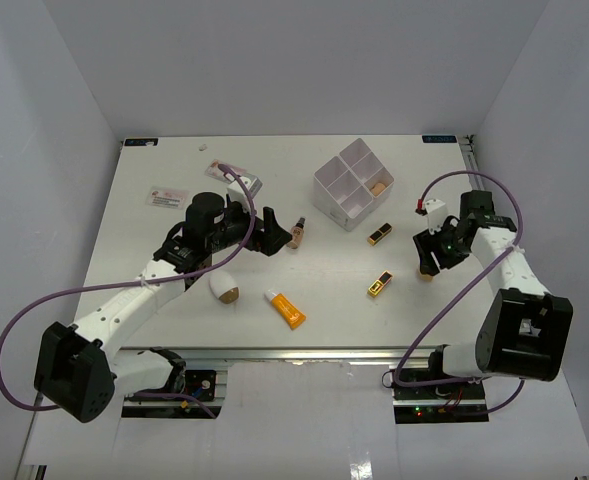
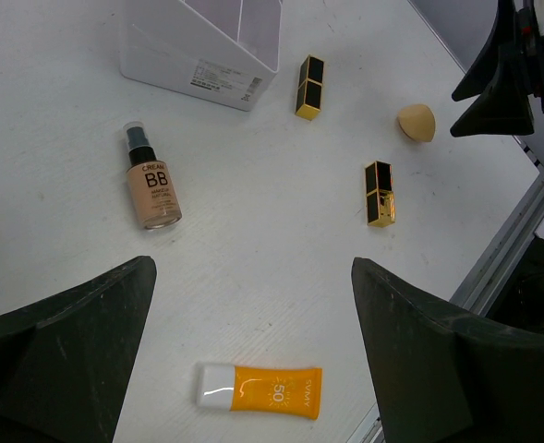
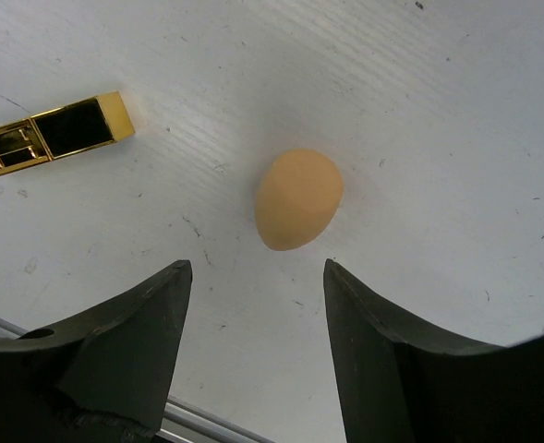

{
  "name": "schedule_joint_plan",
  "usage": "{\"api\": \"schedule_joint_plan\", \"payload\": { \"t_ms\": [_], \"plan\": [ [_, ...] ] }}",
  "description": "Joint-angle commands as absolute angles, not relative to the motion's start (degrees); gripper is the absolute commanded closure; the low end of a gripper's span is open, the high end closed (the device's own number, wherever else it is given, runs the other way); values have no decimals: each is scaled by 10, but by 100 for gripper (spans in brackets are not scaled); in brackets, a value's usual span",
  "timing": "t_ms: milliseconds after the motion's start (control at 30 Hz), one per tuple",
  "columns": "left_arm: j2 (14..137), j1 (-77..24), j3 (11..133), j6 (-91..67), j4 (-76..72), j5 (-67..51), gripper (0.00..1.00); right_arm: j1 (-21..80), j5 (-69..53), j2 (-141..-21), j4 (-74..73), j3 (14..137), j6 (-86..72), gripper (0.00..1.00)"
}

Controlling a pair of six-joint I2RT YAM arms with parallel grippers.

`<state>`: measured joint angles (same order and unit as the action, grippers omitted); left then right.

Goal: Organize the makeup

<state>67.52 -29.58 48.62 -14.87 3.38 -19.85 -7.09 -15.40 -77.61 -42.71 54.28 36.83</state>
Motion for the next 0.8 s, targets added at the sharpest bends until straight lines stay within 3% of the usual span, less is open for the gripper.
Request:
{"api": "schedule_joint_plan", "payload": {
  "t_ms": [0,433,767],
  "plan": [
    [649,-296,501,-151,21,-211,2,-74,-135,-805,-408,535,373,34],
    [649,-296,501,-152,20,-214,2,-74,-117,-880,-331,549,352,42],
    [650,-296,501,-151,20,-214,2,-74,-120,-875,-324,554,358,76]
  ]
}}
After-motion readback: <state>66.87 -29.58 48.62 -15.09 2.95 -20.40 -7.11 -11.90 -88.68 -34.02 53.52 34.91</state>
